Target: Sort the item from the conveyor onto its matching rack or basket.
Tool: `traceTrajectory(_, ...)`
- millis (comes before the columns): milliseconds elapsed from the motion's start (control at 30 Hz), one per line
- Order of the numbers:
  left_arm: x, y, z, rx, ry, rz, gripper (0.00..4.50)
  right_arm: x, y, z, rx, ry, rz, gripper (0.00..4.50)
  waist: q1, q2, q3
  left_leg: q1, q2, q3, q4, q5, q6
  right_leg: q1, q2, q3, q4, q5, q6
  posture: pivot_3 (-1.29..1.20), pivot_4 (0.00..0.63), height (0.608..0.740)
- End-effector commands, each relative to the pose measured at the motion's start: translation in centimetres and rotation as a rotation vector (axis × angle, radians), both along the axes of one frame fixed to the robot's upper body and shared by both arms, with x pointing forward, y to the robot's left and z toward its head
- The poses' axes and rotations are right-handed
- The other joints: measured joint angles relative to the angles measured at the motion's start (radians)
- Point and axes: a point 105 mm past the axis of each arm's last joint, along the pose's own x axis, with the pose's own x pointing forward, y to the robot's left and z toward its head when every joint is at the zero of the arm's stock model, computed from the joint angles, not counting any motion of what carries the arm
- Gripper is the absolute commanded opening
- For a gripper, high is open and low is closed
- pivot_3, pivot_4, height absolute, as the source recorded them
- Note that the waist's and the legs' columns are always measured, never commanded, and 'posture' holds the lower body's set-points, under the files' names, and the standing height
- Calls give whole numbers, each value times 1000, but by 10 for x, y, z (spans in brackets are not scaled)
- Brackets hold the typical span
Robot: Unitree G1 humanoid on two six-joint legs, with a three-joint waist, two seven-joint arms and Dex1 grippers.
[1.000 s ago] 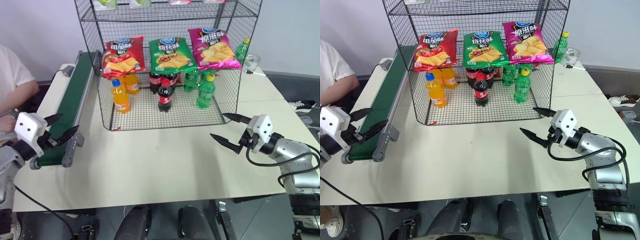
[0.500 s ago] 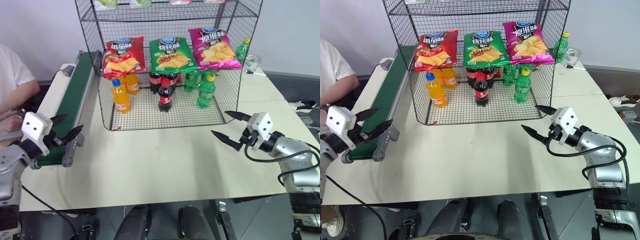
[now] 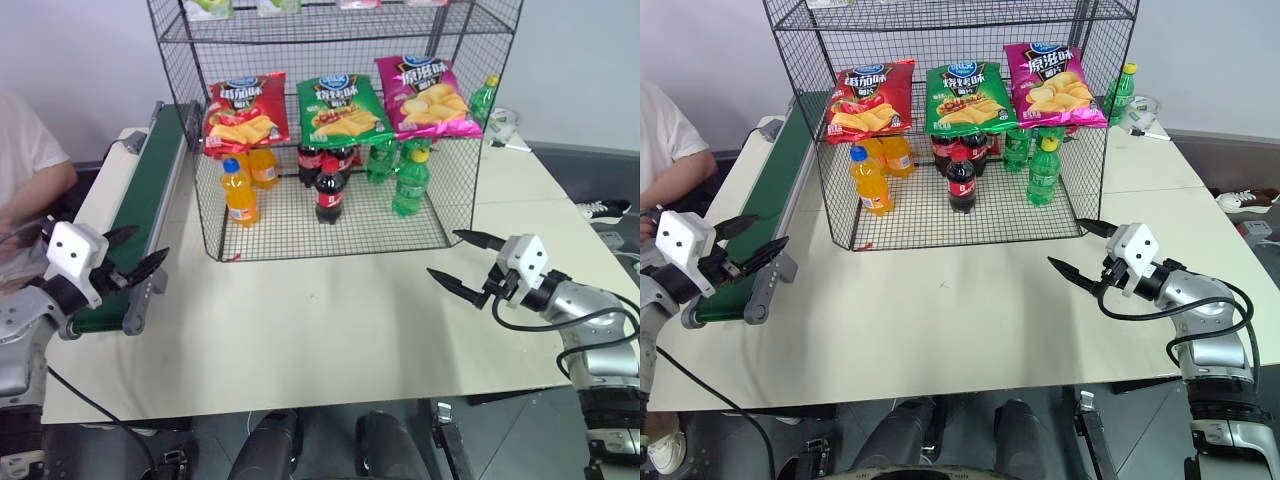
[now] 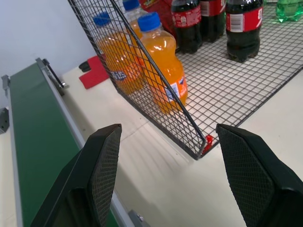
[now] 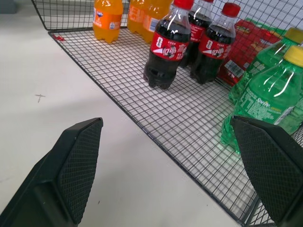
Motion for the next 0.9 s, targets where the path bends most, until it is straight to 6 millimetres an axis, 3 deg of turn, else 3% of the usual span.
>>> traceTrajectory(33,0,2,9,18,-39,3,3329,2,-8,13,13,-54,-27,4500,-12,2,1,-1,-3,-5,0,1,1,2,-4,-6,0,-1,1,0,150,740)
traceTrajectory(200,0,3,8,21,-39,6,3329,2,-9,12,4,-59,-25,4500,14,5,2,-3,-1,-3,2,3,1,-4,1,-1,-1,-3,2,0,150,740)
traceTrajectory(733,0,4,5,24,-34,0,3329,3,5,19,-12,-77,-5,4500,13,5,3,-2,1,0,1,3,0,-6,1,1,-1,-2,0,0,150,740)
traceTrajectory(900,-10,-1,5,-84,14,-71,3329,5,8,23,-8,-79,1,4500,12,5,3,-2,1,1,1,3,0,-6,1,1,-1,-2,0,0,150,740)
